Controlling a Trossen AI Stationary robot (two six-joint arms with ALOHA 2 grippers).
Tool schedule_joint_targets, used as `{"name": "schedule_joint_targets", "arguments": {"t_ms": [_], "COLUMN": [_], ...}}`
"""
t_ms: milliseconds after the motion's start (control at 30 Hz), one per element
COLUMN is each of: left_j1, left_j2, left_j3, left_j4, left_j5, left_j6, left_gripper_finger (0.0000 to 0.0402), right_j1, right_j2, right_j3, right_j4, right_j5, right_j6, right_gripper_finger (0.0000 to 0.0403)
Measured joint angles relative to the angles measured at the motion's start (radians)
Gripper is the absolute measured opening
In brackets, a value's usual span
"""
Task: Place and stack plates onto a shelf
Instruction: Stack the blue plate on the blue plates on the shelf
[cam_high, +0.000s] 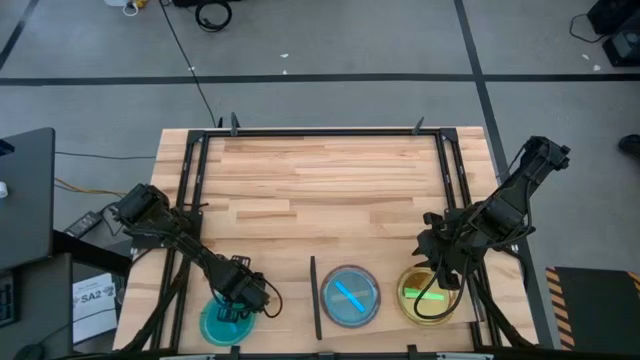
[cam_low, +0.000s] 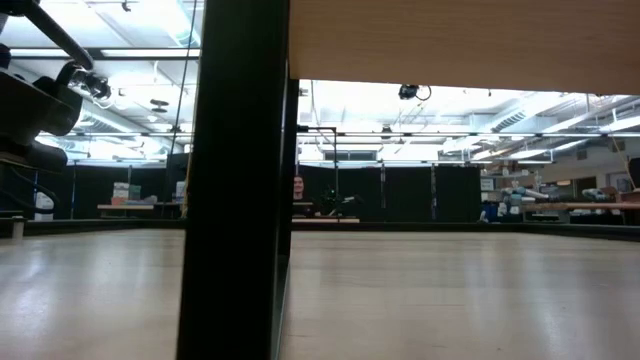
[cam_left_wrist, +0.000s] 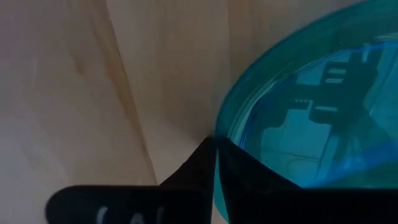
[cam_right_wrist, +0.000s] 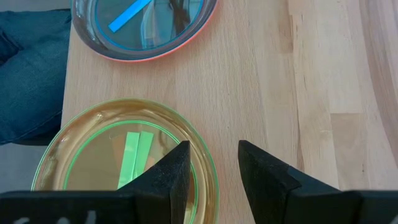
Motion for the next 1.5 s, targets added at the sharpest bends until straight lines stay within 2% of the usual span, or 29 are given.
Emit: {"name": "schedule_joint_targets", "arguments": {"t_ms": [200, 567, 1000, 1500], "left_j1": [0.000, 0.004, 0.011, 0.020], "left_j2": [-0.001, -0.032, -0.195, -0.467], "left_j3": [0.000, 0.000, 0.000, 0.000], "left_j4": [-0.002, -0.004, -0.007, -0.006], "left_j5": [0.024, 0.047, 0.050, 0.051], "left_j6": [-0.002, -0.029, -0.086, -0.223], "left_gripper_finger": [0.0007, 0.0004, 0.0003, 0.0002], "right_j1": [0.000, 0.000, 0.000, 0.000], "right_j2": [0.000, 0.000, 0.000, 0.000], "right_j3": [0.000, 0.000, 0.000, 0.000], "right_j4": [0.000, 0.000, 0.000, 0.000], "right_j5": [0.000, 0.000, 0.000, 0.000], "right_j6": [0.000, 0.000, 0.000, 0.000], "right_gripper_finger": [0.0142, 0.0142, 0.0142, 0.0141]}}
